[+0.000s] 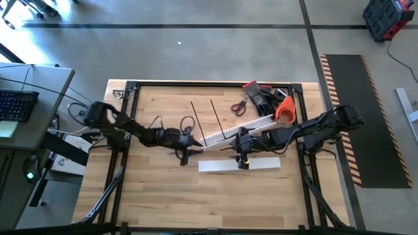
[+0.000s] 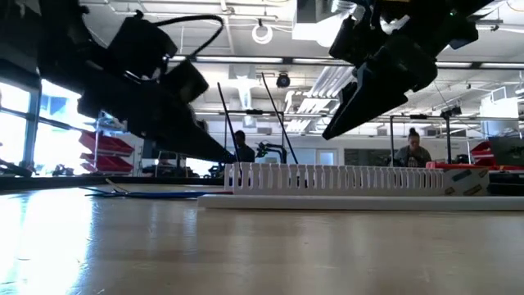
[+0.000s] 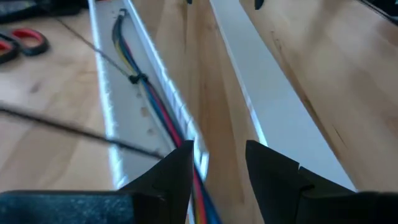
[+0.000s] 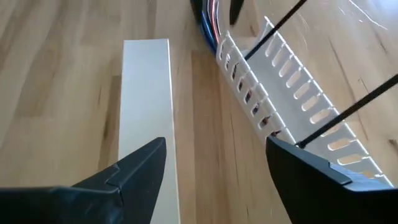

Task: Ziptie cables
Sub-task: Close the white cable duct

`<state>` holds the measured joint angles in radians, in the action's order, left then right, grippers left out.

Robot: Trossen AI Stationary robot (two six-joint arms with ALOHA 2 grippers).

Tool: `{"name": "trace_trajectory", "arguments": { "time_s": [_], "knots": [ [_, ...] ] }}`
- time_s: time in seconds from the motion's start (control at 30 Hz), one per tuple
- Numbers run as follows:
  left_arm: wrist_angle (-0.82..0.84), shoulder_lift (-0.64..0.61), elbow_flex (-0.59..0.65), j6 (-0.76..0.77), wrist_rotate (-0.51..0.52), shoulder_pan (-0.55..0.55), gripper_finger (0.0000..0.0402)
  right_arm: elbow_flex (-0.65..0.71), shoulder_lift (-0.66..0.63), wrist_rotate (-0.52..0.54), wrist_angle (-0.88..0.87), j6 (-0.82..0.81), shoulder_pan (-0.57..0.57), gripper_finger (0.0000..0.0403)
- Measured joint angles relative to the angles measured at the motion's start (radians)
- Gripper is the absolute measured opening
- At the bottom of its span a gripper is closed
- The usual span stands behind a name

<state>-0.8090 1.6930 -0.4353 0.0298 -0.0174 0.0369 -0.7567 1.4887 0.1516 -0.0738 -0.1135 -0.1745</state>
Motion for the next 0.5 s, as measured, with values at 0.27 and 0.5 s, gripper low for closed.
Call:
{"name": "trace_trajectory", "arguments": {
  "time_s": [0.27,0.5],
  "knots": [
    [0.003,0.191,-0.147,0.056,0.115,0.042,0.0125,0.0,-0.014,0.092,-0.003,-0.059,-0.079,0.0261],
    [0.004,0.203,-0.16,0.033,0.189,0.098,0.0031,0.0,-0.03,0.116,-0.014,-0.164,-0.156,0.0261]
  ]
}}
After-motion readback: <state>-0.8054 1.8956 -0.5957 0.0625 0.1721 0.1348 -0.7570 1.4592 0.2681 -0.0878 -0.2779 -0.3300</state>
